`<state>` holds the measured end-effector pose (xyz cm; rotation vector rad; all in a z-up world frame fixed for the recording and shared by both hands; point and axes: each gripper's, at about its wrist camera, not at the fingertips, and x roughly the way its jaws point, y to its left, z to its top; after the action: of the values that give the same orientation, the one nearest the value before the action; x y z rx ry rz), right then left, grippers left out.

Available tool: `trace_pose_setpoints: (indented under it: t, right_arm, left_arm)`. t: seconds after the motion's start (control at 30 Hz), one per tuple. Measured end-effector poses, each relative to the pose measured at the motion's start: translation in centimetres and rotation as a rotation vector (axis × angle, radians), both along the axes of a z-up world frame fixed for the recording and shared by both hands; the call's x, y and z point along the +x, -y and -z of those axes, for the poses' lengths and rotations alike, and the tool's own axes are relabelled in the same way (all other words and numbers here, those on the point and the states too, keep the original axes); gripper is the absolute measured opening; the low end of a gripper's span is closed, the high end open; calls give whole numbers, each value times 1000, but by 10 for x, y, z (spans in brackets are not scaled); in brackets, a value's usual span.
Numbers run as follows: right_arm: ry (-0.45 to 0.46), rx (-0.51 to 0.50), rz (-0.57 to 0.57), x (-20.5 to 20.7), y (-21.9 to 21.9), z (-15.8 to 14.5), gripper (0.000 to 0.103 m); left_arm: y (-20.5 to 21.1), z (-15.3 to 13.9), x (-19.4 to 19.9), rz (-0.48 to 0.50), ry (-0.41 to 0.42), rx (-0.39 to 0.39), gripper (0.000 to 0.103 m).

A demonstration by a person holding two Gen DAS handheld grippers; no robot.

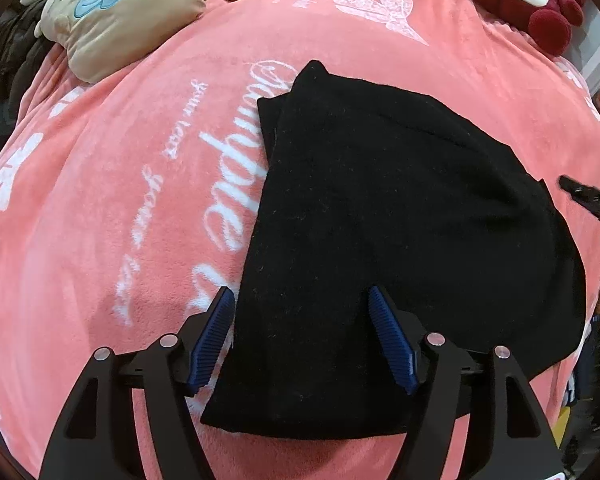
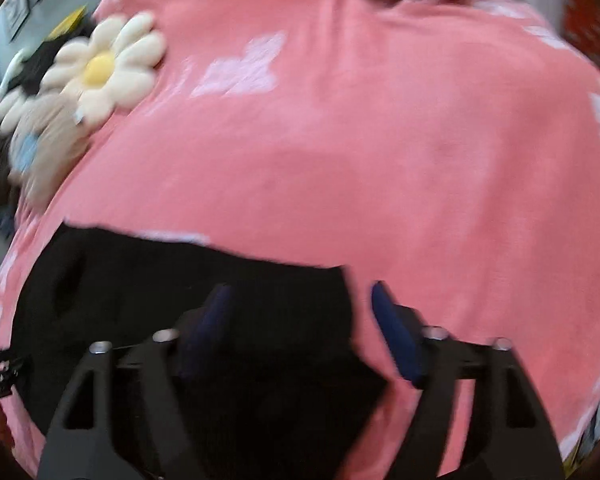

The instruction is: Fold small clothes

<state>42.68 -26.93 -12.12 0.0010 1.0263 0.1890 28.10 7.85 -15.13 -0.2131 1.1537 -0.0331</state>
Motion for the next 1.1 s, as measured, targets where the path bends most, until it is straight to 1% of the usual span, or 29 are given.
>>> trace_pose_setpoints:
  t: [0.03, 0.07, 0.1, 0.13, 0.2, 0.23, 0.27, 0.3, 0.33, 0.37, 0.4, 0.43, 0.47, 0.5, 0.57, 0.6, 0.63, 0.67, 0.7, 0.73, 0.77, 0.87, 0.9, 0.93, 1.0, 1.03, 1.07, 1.1]
  right_arm:
    - [-66, -13, -15, 9, -5, 17, 26]
    - [-114, -8, -14, 15, -6, 28, 7]
    - [-95, 6, 4, 17, -4, 27, 6]
    - [-44, 21, 68, 20, 5, 19, 3]
    - [4, 39, 190, 25, 25, 10, 3]
    - [28, 17, 260, 25, 34, 4, 4]
    - [37, 16, 267, 23, 35, -1, 5]
    - [51, 77, 222, 17, 28, -11, 6]
    - [54, 120, 168, 13, 19, -17, 11]
    - [54, 149, 81, 6, 0, -25, 14]
    - [59, 142, -4, -1, -22, -31, 23]
    - [66, 107, -99, -10, -50, -35, 33]
    - [59, 74, -163, -14, -73, -35, 37]
    - [37, 44, -228, -17, -97, -29, 40]
    - [13, -1, -263, -15, -124, -15, 42]
    - [-18, -28, -271, -7, -133, -3, 43]
    - [-71, -42, -269, -2, -141, 13, 39]
    - [-78, -25, -259, 1, -143, 20, 34]
    - [-57, -9, -252, 2, -144, 18, 13]
    - [-54, -2, -240, 8, -145, 12, 1]
    - [-34, 11, -228, 9, -146, 5, 1]
    - [84, 89, -181, 15, -142, -31, 1]
    - [101, 97, -177, 17, -143, -35, 2]
    - [90, 68, -177, 24, -145, -26, 3]
    - [20, -39, -153, 39, -149, 4, 5]
    - [2, -64, -140, 40, -143, 8, 6]
    - [2, -60, -117, 39, -137, 6, 6]
    - [20, -29, -95, 30, -127, -1, 6]
  left_arm:
    - [0, 1, -1, -2, 1, 1, 69]
    - [1, 1, -1, -5, 0, 2, 69]
    - [2, 0, -2, -6, -1, 3, 69]
    - [2, -1, -1, -5, -5, 3, 69]
    - [1, 0, 0, -3, -10, -4, 69]
    - [0, 0, 0, -2, -10, -5, 70]
    - [0, 0, 1, 0, -10, -5, 70]
    - [-1, 0, 1, 2, -9, -6, 70]
    - [-1, 0, 1, 1, -7, -6, 70]
    - [-2, -1, 0, 0, -4, -10, 70]
    - [-3, -2, -1, -2, -2, -13, 70]
    - [-4, -3, -2, -6, -2, -16, 69]
    - [-5, -4, -4, -13, -2, -25, 68]
    - [-6, -6, -6, -16, 0, -38, 67]
    - [-4, -11, -11, -15, 7, -47, 67]
    - [-2, -14, -13, -9, 11, -44, 67]
    - [1, -17, -16, -1, 17, -35, 67]
    - [3, -19, -18, 9, 19, -26, 67]
    - [5, -20, -19, 18, 22, -20, 67]
    - [6, -21, -20, 25, 26, -15, 68]
    - [8, -23, -22, 32, 30, -15, 68]
    - [8, -21, -22, 33, 26, -25, 68]
    - [7, -19, -21, 31, 24, -28, 68]
    - [8, -17, -21, 26, 19, -26, 67]
    - [8, -11, -19, 12, 4, -20, 68]
    - [7, -7, -18, 1, -9, -17, 68]
    - [6, -6, -18, -4, -13, -24, 68]
    - [4, -6, -18, -9, -14, -31, 68]
